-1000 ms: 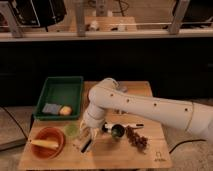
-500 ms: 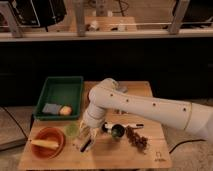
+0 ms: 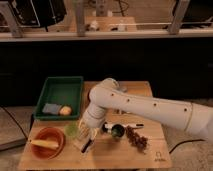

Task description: Place eraser in paper cup

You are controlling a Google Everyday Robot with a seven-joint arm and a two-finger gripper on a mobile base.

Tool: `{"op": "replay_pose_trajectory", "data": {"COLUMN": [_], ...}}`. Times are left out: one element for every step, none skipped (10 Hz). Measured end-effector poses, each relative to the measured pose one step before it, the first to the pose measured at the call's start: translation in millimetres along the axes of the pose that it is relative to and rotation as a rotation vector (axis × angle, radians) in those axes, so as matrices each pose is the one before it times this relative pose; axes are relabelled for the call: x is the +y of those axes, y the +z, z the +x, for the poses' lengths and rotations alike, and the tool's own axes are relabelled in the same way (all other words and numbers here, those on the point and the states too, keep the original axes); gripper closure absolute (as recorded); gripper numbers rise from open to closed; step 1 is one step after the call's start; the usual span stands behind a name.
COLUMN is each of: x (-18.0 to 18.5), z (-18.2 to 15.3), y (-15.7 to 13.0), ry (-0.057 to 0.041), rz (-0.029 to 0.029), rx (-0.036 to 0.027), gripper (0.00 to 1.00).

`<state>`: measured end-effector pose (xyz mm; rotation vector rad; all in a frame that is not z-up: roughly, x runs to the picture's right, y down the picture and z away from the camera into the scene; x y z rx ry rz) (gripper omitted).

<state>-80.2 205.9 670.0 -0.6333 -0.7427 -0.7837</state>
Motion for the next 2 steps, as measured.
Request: {"op": "replay_pose_trajectory", "data": {"x": [-0.26, -0.69], "z": [-0.3, -0.28], "y": [-0.16, -0.22], "ry": [-0.00097, -0.00113], "rz": [0.00016, -0.00061], "rx": [-0.00094, -0.00103], "gripper": [0.2, 0.2]}}
